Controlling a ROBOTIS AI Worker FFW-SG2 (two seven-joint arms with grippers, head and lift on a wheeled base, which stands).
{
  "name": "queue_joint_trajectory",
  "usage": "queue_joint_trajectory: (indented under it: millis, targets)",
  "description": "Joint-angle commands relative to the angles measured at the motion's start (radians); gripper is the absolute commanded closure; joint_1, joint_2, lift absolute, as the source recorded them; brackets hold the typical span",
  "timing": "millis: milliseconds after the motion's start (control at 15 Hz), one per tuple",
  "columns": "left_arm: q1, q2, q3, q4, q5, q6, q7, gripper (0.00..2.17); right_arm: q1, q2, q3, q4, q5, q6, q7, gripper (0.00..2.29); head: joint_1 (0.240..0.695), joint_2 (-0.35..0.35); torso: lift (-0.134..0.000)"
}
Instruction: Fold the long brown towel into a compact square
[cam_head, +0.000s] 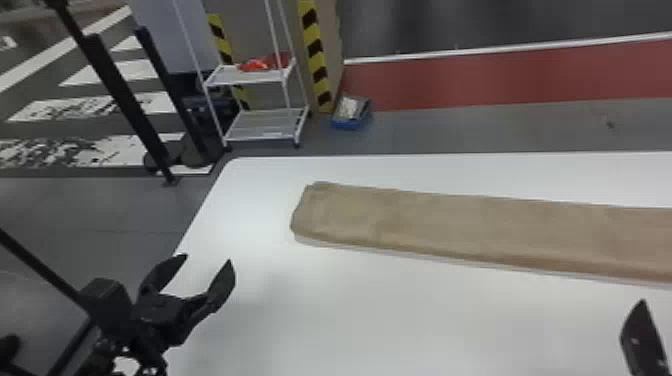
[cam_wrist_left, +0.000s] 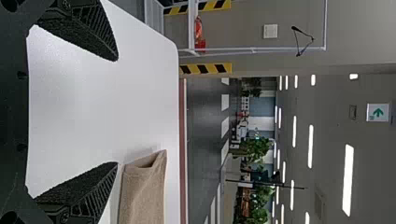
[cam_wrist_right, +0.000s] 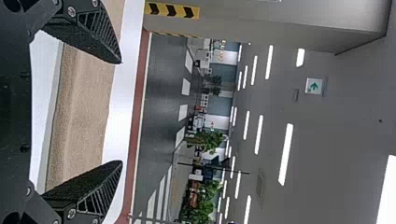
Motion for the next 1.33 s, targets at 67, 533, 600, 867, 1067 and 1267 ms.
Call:
queue_joint_trajectory:
  millis: [67, 533, 600, 867, 1067, 1267]
  targets:
    - [0.001, 0.000, -0.002, 0.000, 0.000, 0.000, 0.000, 0.08, 0.000, 0.004, 0.000, 0.000, 0.000, -0.001, 0.000, 0.13, 0.695, 0.247, -0.123]
    - [0.005, 0.000, -0.003, -0.002, 0.000, 0.000, -0.001, 0.08, 0.000, 0.004, 0.001, 0.002, 0.000, -0.001, 0.000, 0.13, 0.695, 0.245, -0.123]
    - [0.005, 0.000, -0.003, -0.003, 0.000, 0.000, 0.000, 0.08, 0.000, 0.004, 0.001, 0.002, 0.000, -0.001, 0.000, 0.13, 0.695, 0.245, -0.123]
    - [-0.008, 0.006, -0.020, -0.011, 0.000, 0.000, 0.011, 0.08, 0.000, 0.004, 0.001, -0.003, 0.000, 0.002, 0.000, 0.13, 0.695, 0.246, -0.123]
    - [-0.078, 0.006, -0.038, -0.064, 0.005, 0.209, 0.017, 0.08, 0.000, 0.004, 0.005, -0.002, 0.000, 0.008, 0.000, 0.13, 0.695, 0.234, -0.123]
    - [-0.196, 0.006, -0.083, -0.081, -0.006, 0.331, 0.008, 0.08, 0.012, 0.004, -0.002, -0.005, 0.000, 0.008, -0.002, 0.13, 0.695, 0.191, -0.123]
